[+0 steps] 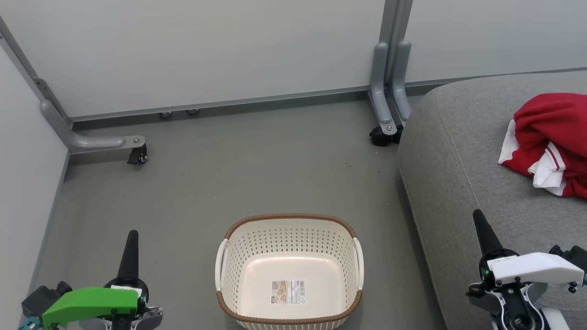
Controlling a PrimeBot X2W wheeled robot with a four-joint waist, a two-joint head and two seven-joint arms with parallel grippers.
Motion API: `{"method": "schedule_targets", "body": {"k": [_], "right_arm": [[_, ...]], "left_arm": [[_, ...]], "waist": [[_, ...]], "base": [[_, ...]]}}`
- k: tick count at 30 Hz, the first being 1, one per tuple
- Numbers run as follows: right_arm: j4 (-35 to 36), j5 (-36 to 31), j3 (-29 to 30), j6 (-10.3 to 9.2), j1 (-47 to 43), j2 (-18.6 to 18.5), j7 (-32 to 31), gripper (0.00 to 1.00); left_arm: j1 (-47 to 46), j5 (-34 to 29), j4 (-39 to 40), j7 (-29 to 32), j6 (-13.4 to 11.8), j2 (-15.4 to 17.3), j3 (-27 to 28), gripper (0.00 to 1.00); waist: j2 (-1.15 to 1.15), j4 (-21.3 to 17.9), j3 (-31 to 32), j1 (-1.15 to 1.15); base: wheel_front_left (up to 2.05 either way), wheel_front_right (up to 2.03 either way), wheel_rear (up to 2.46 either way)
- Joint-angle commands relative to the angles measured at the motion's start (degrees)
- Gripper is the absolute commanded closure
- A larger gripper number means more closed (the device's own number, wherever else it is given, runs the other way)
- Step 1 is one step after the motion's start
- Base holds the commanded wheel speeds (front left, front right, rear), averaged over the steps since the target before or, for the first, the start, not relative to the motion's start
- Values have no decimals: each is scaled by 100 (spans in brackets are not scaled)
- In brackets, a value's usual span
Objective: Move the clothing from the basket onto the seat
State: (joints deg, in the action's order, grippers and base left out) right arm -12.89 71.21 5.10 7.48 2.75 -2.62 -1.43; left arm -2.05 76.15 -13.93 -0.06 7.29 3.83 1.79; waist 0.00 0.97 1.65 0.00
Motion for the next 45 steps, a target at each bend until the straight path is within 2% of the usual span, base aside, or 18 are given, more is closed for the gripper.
{"method": "schedule_targets", "body": {"k": [1, 45], "right_arm": [[13, 155, 27, 3, 138, -32, -33, 100], [-123, 2140, 153, 2, 380, -37, -529, 100]], "left_arm": [[-160, 136, 30, 44, 20, 34, 42, 100], [-460, 1754, -12, 573, 28, 2, 362, 100]], "waist": [[0, -3, -6, 0], [0, -96, -181, 0]], "base": [[0, 0, 0], [0, 0, 0]]}}
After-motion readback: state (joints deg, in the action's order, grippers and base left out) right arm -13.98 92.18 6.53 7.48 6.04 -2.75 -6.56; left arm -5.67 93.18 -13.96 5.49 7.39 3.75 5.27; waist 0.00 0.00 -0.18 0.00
